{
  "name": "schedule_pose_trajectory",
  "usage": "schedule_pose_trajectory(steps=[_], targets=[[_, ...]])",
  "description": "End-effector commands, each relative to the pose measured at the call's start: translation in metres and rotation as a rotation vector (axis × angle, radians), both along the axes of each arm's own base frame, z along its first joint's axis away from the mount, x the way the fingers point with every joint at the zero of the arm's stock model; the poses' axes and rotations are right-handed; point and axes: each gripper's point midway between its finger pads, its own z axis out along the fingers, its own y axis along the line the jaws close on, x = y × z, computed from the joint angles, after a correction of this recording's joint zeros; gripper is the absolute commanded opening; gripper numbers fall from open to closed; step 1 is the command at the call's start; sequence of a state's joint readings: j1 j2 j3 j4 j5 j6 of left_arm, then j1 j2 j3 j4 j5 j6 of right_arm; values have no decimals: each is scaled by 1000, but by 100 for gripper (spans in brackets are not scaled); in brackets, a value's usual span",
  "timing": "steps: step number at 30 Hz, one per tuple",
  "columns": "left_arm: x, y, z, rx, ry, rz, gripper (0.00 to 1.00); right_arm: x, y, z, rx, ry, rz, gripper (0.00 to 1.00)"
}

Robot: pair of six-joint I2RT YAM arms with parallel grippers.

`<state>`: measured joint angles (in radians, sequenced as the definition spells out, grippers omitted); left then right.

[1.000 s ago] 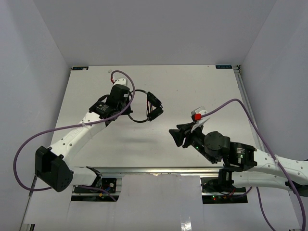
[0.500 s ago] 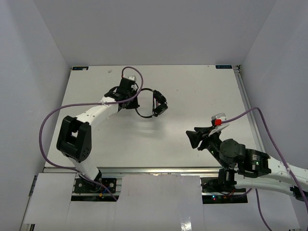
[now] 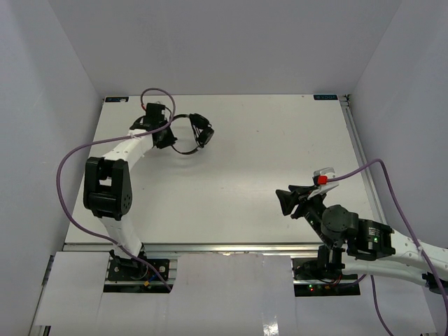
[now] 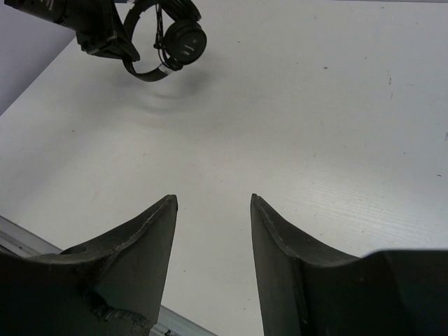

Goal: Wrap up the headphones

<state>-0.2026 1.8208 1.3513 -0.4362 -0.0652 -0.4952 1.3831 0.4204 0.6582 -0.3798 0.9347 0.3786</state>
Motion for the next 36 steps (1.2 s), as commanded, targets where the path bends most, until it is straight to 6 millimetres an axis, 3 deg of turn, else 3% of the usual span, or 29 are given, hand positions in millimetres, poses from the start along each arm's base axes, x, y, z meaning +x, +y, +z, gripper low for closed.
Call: schedule_pose_trajectory(steps=[1, 7, 10, 17, 25, 28, 32, 36], targets=[[29, 35, 27, -47, -67, 64, 0, 2, -3, 3, 33, -5, -24, 53], [39, 96, 10, -64, -2, 175, 0, 2, -6, 4, 40, -9, -29, 54], [42, 111, -8, -78, 41, 199, 0, 2, -8, 4, 47, -11, -34, 55], [47, 138, -23, -67, 67, 242, 2, 3, -10, 5, 54, -14, -43, 56], [46, 142, -45, -90, 113, 238, 20, 3, -8, 3, 41, -12, -40, 56], [45, 144, -45, -81, 114, 238, 28, 3, -9, 3, 40, -13, -43, 56], [43, 147, -43, -69, 110, 240, 51, 3, -10, 4, 47, -15, -39, 56], [41, 151, -37, -65, 103, 249, 64, 2, -11, 5, 54, -17, -36, 56]])
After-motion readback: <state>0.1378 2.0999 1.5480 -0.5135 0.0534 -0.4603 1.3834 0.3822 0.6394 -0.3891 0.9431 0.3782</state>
